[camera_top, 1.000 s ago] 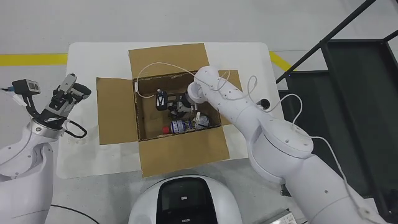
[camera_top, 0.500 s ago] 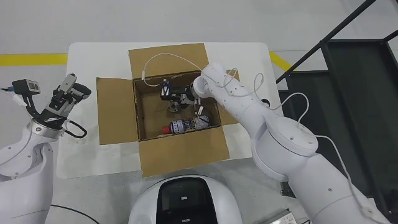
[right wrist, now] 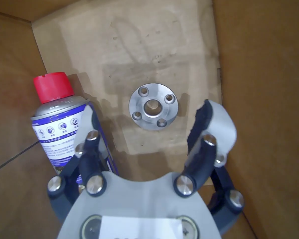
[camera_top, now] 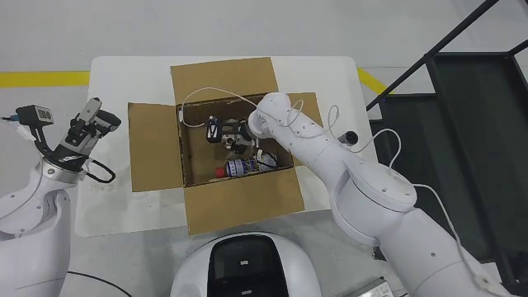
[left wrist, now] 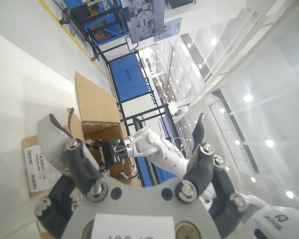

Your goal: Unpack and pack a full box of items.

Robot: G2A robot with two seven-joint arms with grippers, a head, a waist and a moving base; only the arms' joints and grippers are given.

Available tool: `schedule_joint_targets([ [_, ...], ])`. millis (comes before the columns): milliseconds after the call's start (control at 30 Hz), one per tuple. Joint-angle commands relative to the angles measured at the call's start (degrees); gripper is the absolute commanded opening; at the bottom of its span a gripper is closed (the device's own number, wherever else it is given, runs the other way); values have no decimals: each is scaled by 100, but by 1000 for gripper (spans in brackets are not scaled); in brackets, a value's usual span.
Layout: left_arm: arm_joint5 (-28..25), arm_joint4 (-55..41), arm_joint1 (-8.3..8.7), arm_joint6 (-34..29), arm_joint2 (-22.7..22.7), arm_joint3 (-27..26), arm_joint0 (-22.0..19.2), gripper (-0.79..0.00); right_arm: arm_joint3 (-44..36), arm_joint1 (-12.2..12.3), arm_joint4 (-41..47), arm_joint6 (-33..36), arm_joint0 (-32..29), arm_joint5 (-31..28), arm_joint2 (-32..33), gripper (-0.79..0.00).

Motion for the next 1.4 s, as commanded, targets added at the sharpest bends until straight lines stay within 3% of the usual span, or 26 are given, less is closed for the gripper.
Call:
schedule_joint_targets([
  [0, 0, 0, 0, 0, 0, 0, 0, 0, 17, -19, -35, 16, -7, 103, 2, 0],
  [267, 0, 0, 0, 0, 0, 0, 0, 0, 75, -97, -186, -1, -34, 292, -9, 0],
  [533, 0, 0, 0, 0, 0, 0, 0, 0, 160, -194, -366, -8, -52, 479, -40, -154],
  [767, 0, 0, 0, 0, 0, 0, 0, 0, 272, -283, -439, 12, -71, 480, -47, -215],
  [800, 0, 0, 0, 0, 0, 0, 0, 0, 287, -295, -447, 11, -71, 485, -46, -259],
  [867, 0, 0, 0, 0, 0, 0, 0, 0, 309, -317, -467, -3, -68, 494, -44, -588],
  [900, 0, 0, 0, 0, 0, 0, 0, 0, 323, -327, -473, -7, -67, 494, -42, -656],
  [933, 0, 0, 0, 0, 0, 0, 0, 0, 336, -336, -484, -15, -64, 496, -41, -779],
  [1367, 0, 0, 0, 0, 0, 0, 0, 0, 437, -298, -640, -470, 72, 366, 31, -785],
])
